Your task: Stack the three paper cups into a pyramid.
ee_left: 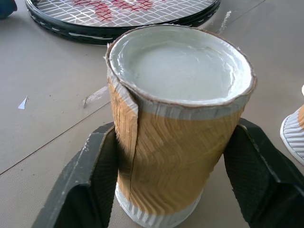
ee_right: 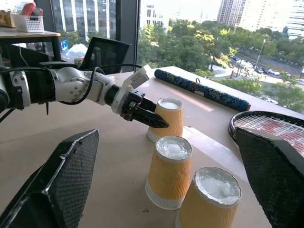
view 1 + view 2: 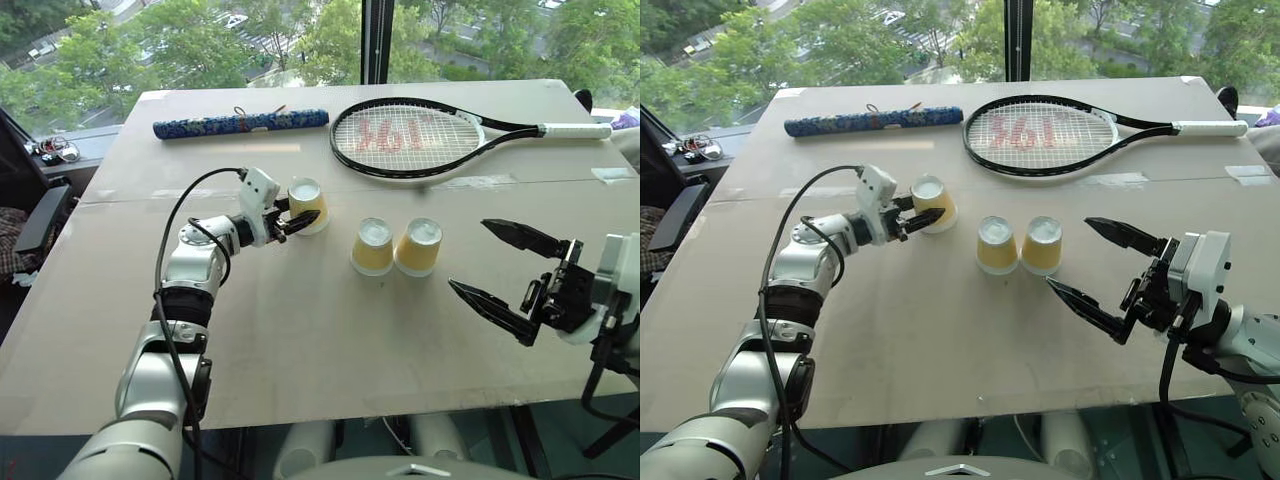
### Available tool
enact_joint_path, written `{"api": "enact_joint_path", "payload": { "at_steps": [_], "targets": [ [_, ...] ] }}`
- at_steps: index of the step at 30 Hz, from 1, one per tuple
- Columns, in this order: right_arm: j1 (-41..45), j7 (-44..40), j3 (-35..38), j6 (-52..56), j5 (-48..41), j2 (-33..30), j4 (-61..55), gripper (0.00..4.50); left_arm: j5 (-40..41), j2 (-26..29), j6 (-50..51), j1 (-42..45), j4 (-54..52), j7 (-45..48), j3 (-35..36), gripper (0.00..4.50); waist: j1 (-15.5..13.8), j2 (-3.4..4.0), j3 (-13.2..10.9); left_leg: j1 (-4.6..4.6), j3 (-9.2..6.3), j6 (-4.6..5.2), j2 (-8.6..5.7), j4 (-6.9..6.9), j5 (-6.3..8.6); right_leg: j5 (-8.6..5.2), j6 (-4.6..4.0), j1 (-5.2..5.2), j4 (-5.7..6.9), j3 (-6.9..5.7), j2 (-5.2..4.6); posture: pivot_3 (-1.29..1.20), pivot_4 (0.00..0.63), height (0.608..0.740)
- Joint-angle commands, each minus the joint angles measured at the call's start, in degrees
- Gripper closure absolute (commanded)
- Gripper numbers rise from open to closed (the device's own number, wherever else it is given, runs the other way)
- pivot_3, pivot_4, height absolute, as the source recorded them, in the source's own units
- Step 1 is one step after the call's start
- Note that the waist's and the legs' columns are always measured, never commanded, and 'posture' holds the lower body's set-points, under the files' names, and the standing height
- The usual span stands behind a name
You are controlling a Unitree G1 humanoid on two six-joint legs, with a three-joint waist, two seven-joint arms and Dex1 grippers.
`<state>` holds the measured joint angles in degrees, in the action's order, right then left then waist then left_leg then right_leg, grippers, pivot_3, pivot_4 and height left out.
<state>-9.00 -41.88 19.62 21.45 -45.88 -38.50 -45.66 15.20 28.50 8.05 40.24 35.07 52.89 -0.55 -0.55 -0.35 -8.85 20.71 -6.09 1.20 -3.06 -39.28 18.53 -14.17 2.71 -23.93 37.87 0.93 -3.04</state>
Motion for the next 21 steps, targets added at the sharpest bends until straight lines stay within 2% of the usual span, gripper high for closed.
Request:
{"api": "enact_joint_path", "payload": {
  "at_steps": [1, 3, 6, 12, 16, 21],
  "targets": [
    [-0.58, 1.92, 1.84, -0.12, -0.58, -0.46, -2.76, 0.00, 1.87, 0.42, -1.70, 1.06, -2.19, 2.56, 2.56, 2.20, -0.02, 0.00, 0.00, 0.00, -0.01, 0.00, 0.00, -0.01, 0.00, 0.00, 0.00, 0.00, 0.01, 0.00, 0.00, 0.00, 0.150, 0.740],
    [-1.09, 3.01, 2.09, 0.10, -0.54, -0.32, -3.02, 0.00, 5.26, 0.90, 2.63, 1.51, -7.67, 4.75, 3.42, 2.20, -0.06, -0.01, -0.01, 0.01, -0.01, 0.00, 0.00, -0.02, 0.00, 0.00, 0.00, 0.00, 0.01, -0.01, 0.00, 0.00, 0.150, 0.740],
    [-3.00, 4.32, 3.01, 0.47, -0.47, 0.06, -2.95, 0.00, 11.57, 1.70, 15.54, 3.38, -19.79, 6.83, 2.95, 2.20, -0.24, -0.12, -0.07, 0.10, -0.08, 0.00, 0.01, -0.04, 0.00, 0.00, 0.00, -0.02, 0.00, 0.00, -0.01, 0.00, 0.150, 0.740],
    [-8.48, 2.79, 5.68, -1.31, 1.99, 0.26, -0.75, 0.00, 16.27, -0.56, 30.77, 7.14, -31.24, 5.57, -0.98, 2.20, -0.13, -0.09, -0.04, 0.04, -0.10, 0.00, -0.03, -0.07, 0.00, -0.01, 0.01, 0.05, 0.01, 0.02, -0.01, 0.00, 0.150, 0.740],
    [-12.25, -0.42, 8.13, -2.99, 3.93, -0.23, 1.24, 0.00, 15.40, -3.12, 32.55, 8.26, -32.70, 3.93, -3.21, 2.20, 0.10, -0.09, -0.05, -0.08, -0.03, 0.01, -0.04, -0.08, 0.00, -0.01, 0.01, 0.08, 0.10, 0.05, 0.07, 0.00, 0.150, 0.740],
    [-15.95, -7.15, 13.40, -5.14, 3.17, -1.45, 5.34, 0.00, 11.79, -3.82, 29.57, 7.97, -31.58, 5.27, -7.73, 2.20, 0.25, -0.09, -0.05, -0.09, -0.01, 0.01, -0.01, -0.07, -0.01, -0.01, 0.01, 0.07, 0.10, 0.09, 0.24, 0.00, 0.150, 0.740]
  ]
}}
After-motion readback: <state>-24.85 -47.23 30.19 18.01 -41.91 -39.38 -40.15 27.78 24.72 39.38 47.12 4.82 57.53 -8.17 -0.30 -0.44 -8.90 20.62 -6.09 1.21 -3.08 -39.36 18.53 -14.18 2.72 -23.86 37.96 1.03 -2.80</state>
